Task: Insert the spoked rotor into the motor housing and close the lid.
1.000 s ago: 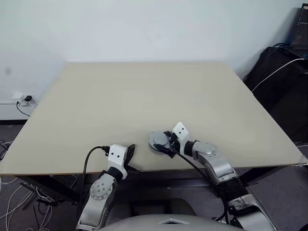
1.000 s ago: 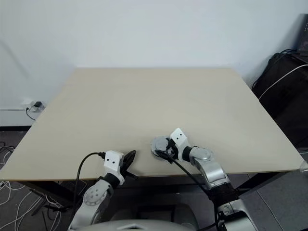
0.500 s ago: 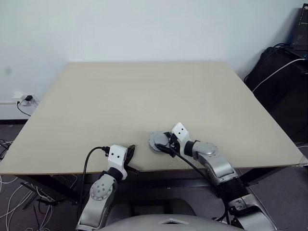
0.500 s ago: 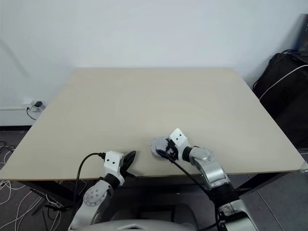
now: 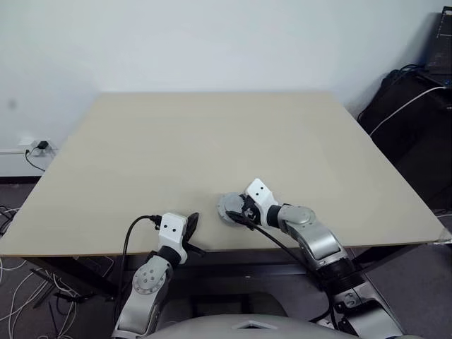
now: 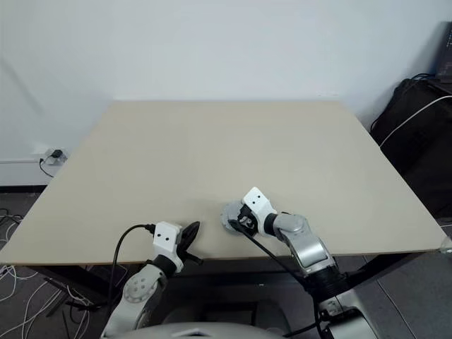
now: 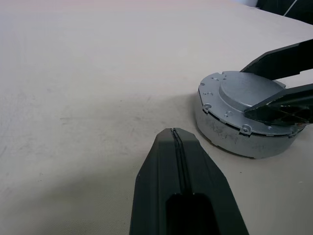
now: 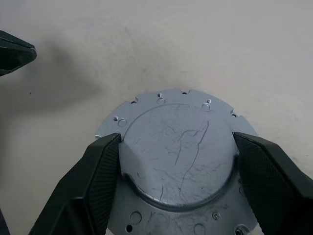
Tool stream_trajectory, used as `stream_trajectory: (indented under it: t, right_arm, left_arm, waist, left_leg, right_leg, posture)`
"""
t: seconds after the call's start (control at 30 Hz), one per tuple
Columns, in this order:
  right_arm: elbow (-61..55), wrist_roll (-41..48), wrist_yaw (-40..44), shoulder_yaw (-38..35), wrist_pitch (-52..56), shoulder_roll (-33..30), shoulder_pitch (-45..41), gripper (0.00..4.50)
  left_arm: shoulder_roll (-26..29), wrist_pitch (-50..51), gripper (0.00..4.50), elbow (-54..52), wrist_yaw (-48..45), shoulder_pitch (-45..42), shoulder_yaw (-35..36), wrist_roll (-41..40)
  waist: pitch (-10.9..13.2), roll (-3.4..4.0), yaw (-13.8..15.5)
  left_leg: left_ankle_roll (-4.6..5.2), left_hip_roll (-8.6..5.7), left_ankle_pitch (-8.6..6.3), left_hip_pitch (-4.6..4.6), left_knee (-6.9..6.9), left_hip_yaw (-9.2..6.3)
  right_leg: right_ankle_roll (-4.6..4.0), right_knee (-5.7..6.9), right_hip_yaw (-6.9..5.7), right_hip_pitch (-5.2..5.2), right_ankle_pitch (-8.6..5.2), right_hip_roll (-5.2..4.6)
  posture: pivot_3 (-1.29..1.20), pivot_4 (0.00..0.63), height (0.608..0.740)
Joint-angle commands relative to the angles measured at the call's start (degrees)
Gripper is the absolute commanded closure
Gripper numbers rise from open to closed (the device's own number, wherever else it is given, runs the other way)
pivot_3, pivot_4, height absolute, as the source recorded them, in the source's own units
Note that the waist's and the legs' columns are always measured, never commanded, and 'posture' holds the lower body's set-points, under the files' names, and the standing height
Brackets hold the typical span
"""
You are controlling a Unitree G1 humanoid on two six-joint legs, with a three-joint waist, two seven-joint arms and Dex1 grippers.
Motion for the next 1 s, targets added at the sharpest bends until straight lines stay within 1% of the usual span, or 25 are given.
stream_trajectory:
  t: [0.03, 0.2, 0.3, 0.47, 0.57, 0.8, 0.93, 1.0]
  right_arm:
    - [-1.4, -0.9, -0.2, 0.4, 3.0, -1.0, -0.4, 1.22]
    - [-1.5, -1.2, -0.2, 0.8, 2.6, -1.7, -0.4, 1.22]
    - [-0.7, -1.5, 0.8, 1.1, -2.4, -2.4, 0.1, 1.22]
    - [1.1, -1.7, 0.5, 1.0, -5.6, -2.7, 0.5, 1.22]
    - [1.4, -1.1, 0.1, 0.5, -4.3, -2.3, 0.4, 1.22]
    - [1.3, 0.0, -1.3, -0.3, 3.2, -1.1, -0.5, 1.22]
    - [0.6, -0.1, -0.8, 0.2, 4.3, -1.3, -0.5, 1.22]
    - [0.5, -0.1, -0.8, 0.4, 4.5, -1.2, -0.5, 1.22]
  left_arm:
    - [-0.3, -0.7, 4.5, -2.2, 0.0, -0.4, 0.0, -0.5]
    - [-0.3, -0.7, 4.5, -2.0, -0.2, -0.5, -0.1, -0.5]
    - [-0.3, -0.8, 4.5, -2.0, -0.3, -0.5, 0.0, -0.6]
    - [-0.2, -0.8, 4.5, -1.8, -0.4, -0.6, 0.1, -0.6]
    - [-0.1, -0.7, 4.5, -1.7, -0.5, -0.6, 0.1, -0.7]
    - [-0.4, -0.1, 4.5, -1.7, 0.2, -0.8, 0.4, -0.5]
    - [-0.2, 2.9, 4.5, -2.1, 2.4, -2.2, 0.4, 1.7]
    - [0.1, 5.8, 4.5, -2.5, 3.6, -4.7, 0.8, 2.8]
  waist:
    - [0.0, 0.01, 0.1]
    - [0.0, 0.0, 0.1]
    - [0.0, 0.0, 0.2]
    - [0.0, 0.0, 0.4]
    - [0.0, 0.0, 0.4]
    - [0.0, 0.0, 0.3]
    - [0.0, 0.0, 0.4]
    - [0.0, 0.0, 0.4]
  left_leg:
    - [0.0, 0.0, 0.0, 0.0, 0.0, 0.0]
    - [0.0, -0.01, 0.0, -0.02, 0.0, -0.01]
    - [0.0, -0.02, 0.0, -0.02, 0.0, -0.01]
    - [0.0, -0.03, 0.0, -0.05, 0.0, -0.01]
    - [0.0, -0.02, 0.0, -0.04, 0.0, -0.01]
    - [0.0, 0.0, 0.0, 0.03, 0.0, 0.0]
    - [0.0, 0.0, 0.0, 0.16, 0.01, -0.03]
    - [0.0, 0.0, 0.0, 0.16, 0.01, -0.03]
  right_leg:
    - [0.0, 0.0, 0.0, 0.0, 0.0, 0.0]
    - [0.0, -0.01, 0.0, -0.01, 0.0, 0.0]
    - [0.01, -0.02, 0.0, -0.01, -0.01, -0.01]
    - [0.01, -0.02, 0.0, -0.03, -0.01, -0.01]
    - [0.01, -0.02, 0.0, -0.02, -0.01, -0.01]
    - [0.02, 0.0, 0.0, 0.02, -0.01, -0.01]
    - [0.03, 0.0, -0.03, 0.07, -0.02, -0.01]
    - [0.03, 0.0, -0.03, 0.07, -0.02, -0.01]
  posture:
    - [0.0, 0.0, 0.74]
    - [0.0, 0.0, 0.74]
    - [0.0, 0.0, 0.74]
    - [0.0, 0.0, 0.74]
    - [0.0, 0.0, 0.74]
    - [0.0, 0.0, 0.74]
    - [0.0, 0.0, 0.74]
    - [0.0, 0.0, 0.74]
